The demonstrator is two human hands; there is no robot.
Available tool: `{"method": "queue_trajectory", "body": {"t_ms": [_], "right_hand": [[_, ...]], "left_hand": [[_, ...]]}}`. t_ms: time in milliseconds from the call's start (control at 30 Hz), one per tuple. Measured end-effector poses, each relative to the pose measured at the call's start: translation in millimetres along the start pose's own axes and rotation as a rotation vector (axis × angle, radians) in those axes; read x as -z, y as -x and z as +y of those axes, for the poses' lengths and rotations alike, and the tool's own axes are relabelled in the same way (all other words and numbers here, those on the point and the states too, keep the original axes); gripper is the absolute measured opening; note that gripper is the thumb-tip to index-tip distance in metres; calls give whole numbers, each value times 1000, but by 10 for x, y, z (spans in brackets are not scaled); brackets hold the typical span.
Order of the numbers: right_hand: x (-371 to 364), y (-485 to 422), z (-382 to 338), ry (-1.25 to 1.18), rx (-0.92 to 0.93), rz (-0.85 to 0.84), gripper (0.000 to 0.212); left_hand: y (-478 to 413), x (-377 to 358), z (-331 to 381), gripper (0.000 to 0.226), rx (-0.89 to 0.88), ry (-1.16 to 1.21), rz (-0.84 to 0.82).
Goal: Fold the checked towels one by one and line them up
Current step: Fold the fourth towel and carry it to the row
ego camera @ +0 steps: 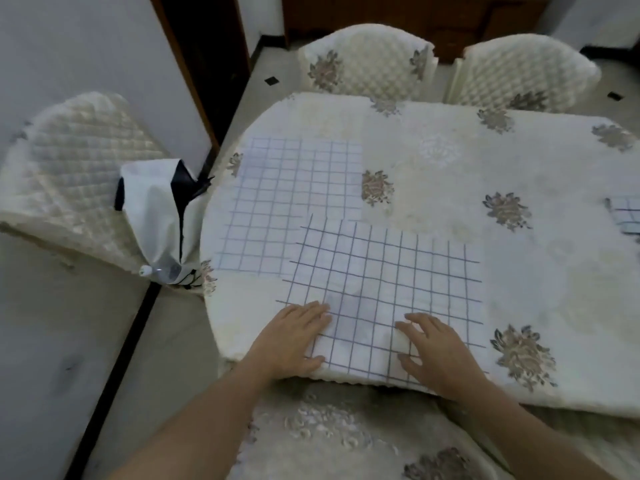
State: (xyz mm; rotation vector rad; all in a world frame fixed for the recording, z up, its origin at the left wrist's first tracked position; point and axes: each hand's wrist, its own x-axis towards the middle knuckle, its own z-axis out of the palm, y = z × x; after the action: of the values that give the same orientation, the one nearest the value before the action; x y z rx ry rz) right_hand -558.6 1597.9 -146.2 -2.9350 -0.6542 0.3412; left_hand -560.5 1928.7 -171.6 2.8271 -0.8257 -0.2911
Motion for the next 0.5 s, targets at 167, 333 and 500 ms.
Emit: {"method": "queue_trajectory", "body": {"t_ms": [167,333,500], "right_hand": [[-268,310,82,-22,-101,-135,83],[-413,421,73,87,-80,-279,105],[-483,567,86,39,-102,-161,94]], "left_hand": [[-18,-238,31,86,-88,-79,-27],[29,-289,31,85,-74,-87,-53],[99,-271,56,79,-79,-108,-54]]}}
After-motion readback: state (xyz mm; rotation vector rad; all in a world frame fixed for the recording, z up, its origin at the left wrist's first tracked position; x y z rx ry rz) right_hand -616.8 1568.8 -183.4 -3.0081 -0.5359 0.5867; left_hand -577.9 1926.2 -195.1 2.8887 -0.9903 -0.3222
